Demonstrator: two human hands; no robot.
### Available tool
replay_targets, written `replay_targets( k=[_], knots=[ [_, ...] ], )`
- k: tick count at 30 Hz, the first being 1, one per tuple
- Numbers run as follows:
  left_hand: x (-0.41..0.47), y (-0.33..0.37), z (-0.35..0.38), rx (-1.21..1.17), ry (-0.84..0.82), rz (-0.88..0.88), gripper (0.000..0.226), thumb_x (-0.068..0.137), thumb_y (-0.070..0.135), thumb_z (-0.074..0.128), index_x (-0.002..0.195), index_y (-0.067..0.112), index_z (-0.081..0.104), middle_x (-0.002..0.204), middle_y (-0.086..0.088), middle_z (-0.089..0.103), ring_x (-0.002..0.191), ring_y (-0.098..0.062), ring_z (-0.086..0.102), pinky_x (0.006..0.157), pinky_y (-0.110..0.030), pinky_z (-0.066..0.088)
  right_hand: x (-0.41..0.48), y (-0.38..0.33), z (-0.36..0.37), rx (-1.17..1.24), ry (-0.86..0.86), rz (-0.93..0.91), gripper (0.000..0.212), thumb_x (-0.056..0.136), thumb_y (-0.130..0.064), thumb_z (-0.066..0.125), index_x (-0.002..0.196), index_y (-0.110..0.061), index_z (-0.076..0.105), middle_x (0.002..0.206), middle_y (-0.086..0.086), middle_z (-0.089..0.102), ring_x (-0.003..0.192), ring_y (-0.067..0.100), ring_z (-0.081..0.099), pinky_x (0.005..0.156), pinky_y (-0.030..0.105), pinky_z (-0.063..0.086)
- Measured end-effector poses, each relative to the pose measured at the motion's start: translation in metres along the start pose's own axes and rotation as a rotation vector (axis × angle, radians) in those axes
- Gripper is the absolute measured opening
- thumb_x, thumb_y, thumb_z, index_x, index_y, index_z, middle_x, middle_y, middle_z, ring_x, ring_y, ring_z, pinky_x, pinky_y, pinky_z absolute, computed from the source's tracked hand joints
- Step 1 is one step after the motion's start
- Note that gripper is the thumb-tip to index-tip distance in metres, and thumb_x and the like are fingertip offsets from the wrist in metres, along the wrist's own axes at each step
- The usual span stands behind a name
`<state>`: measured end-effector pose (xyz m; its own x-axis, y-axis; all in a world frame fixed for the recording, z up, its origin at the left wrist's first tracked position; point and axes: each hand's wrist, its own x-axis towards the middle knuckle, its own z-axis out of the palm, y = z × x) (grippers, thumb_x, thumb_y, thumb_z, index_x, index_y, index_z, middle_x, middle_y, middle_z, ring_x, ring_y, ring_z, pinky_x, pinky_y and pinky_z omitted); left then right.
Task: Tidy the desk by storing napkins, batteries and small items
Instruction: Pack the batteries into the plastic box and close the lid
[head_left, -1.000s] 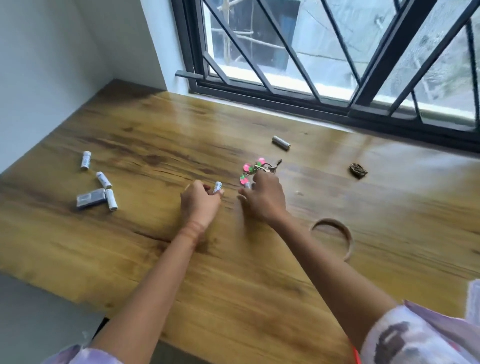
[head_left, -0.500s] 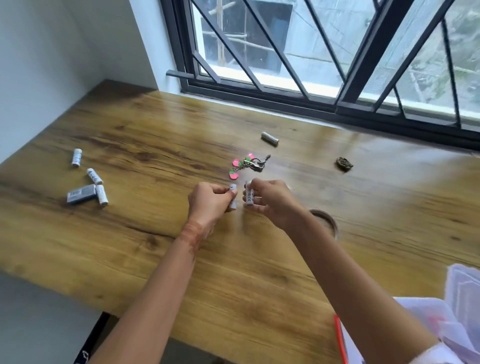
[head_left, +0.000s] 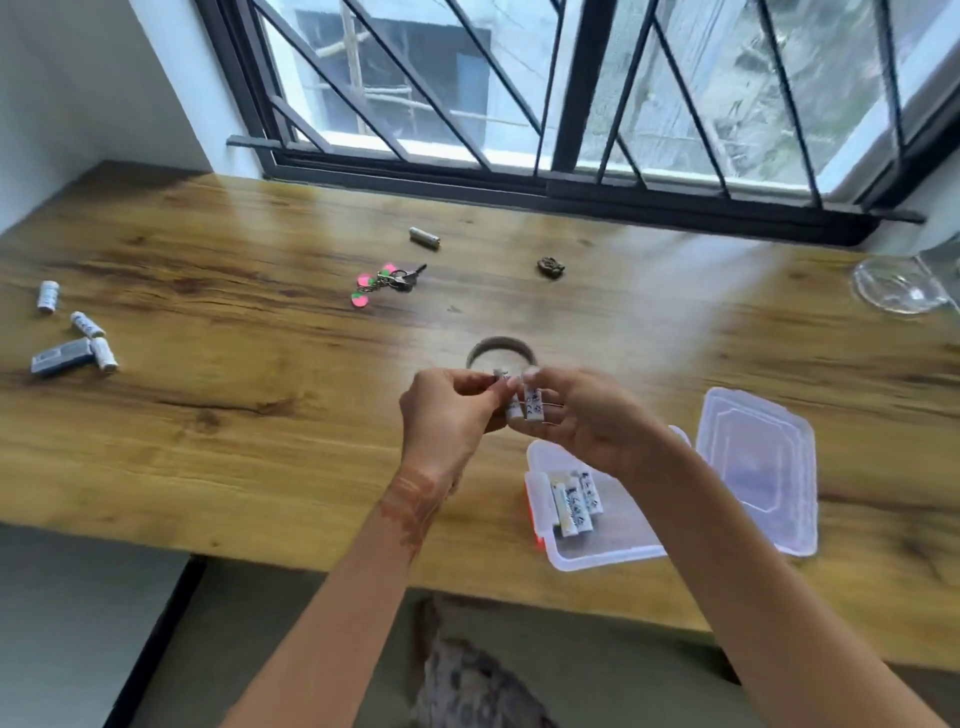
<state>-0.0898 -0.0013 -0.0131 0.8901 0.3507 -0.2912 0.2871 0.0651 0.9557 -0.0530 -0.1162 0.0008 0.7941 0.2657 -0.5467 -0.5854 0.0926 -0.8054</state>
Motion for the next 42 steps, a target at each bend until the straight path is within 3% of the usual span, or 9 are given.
replay_targets(
  k=[6,9,13,18,21,25,30,35,42],
  knots=[
    [-0.034,0.001,0.036,0.227,-0.123,0.144,0.019,0.085,0.017,0.066,0.099,0.004,0.07,0.083,-0.005,0.073,0.07,-0.009,0.068,0.074,-0.024,0.056,-0.041,0.003,-0.062,0.018,-0.031,-0.105,0.014,0.083,-0.001,0.059,0.095,0.006,0.06,0.082,0.017,0.064,0.067,0.022,0.068,0.065,0.03,0.059],
    [-0.044,-0.008,0.034,0.589,-0.096,0.319,0.034,0.083,0.023,0.068,0.116,0.012,0.065,0.111,-0.001,0.069,0.099,-0.008,0.062,0.083,-0.009,0.039,-0.051,0.012,-0.08,-0.125,0.068,-0.137,0.016,0.078,0.005,0.066,0.092,0.005,0.06,0.077,0.015,0.064,0.064,0.021,0.068,0.064,0.029,0.059],
    [-0.043,-0.025,0.028,0.857,-0.157,0.258,0.051,0.084,0.023,0.066,0.132,0.018,0.051,0.132,-0.004,0.057,0.122,-0.018,0.051,0.093,-0.019,0.034,-0.047,0.029,-0.089,-0.371,0.175,-0.106,0.011,0.078,0.007,0.066,0.084,0.001,0.059,0.071,0.011,0.062,0.058,0.019,0.063,0.061,0.03,0.057],
    [-0.043,-0.03,0.024,0.84,-0.167,0.246,0.052,0.085,0.018,0.065,0.134,0.02,0.049,0.135,-0.001,0.054,0.125,-0.017,0.049,0.099,-0.021,0.035,-0.03,0.048,-0.088,-0.618,0.27,-0.099,0.012,0.075,0.004,0.069,0.085,-0.001,0.063,0.074,0.014,0.062,0.064,0.021,0.059,0.059,0.032,0.055],
    [-0.042,-0.031,0.022,0.791,-0.177,0.228,0.053,0.083,0.019,0.068,0.133,0.019,0.05,0.135,0.0,0.054,0.125,-0.016,0.049,0.101,-0.023,0.037,-0.026,0.054,-0.086,-0.716,0.4,-0.167,0.008,0.075,-0.006,0.071,0.079,-0.004,0.065,0.073,0.011,0.063,0.07,0.021,0.06,0.072,0.039,0.054],
    [-0.042,-0.032,0.02,0.734,-0.187,0.231,0.054,0.081,0.019,0.07,0.131,0.018,0.052,0.133,0.002,0.053,0.125,-0.013,0.049,0.104,-0.025,0.038,-0.027,0.058,-0.091,-0.672,0.437,-0.18,0.028,0.072,-0.008,0.076,0.096,-0.002,0.062,0.085,0.012,0.066,0.088,0.027,0.065,0.083,0.044,0.053],
    [-0.042,-0.034,0.019,0.733,-0.189,0.245,0.055,0.08,0.02,0.071,0.132,0.018,0.051,0.133,0.003,0.053,0.125,-0.013,0.049,0.105,-0.028,0.04,-0.032,0.06,-0.092,-0.82,0.486,-0.269,0.031,0.078,-0.001,0.064,0.109,-0.002,0.061,0.094,0.012,0.068,0.091,0.022,0.064,0.08,0.028,0.05],
    [-0.04,-0.036,0.018,0.72,-0.199,0.259,0.056,0.08,0.022,0.072,0.132,0.018,0.051,0.134,0.004,0.053,0.126,-0.012,0.048,0.104,-0.027,0.04,-0.038,0.053,-0.084,-0.756,0.496,-0.333,0.026,0.081,0.004,0.055,0.104,-0.003,0.063,0.092,0.011,0.069,0.088,0.021,0.066,0.085,0.034,0.053],
    [-0.024,-0.021,-0.001,0.65,-0.091,0.292,0.055,0.083,0.032,0.067,0.133,0.017,0.05,0.136,0.002,0.051,0.127,-0.013,0.047,0.102,-0.022,0.035,-0.033,0.012,-0.042,-0.595,0.407,-0.474,0.014,0.078,-0.01,0.069,0.091,-0.013,0.065,0.081,0.009,0.071,0.079,0.022,0.068,0.082,0.042,0.055]
  ],
)
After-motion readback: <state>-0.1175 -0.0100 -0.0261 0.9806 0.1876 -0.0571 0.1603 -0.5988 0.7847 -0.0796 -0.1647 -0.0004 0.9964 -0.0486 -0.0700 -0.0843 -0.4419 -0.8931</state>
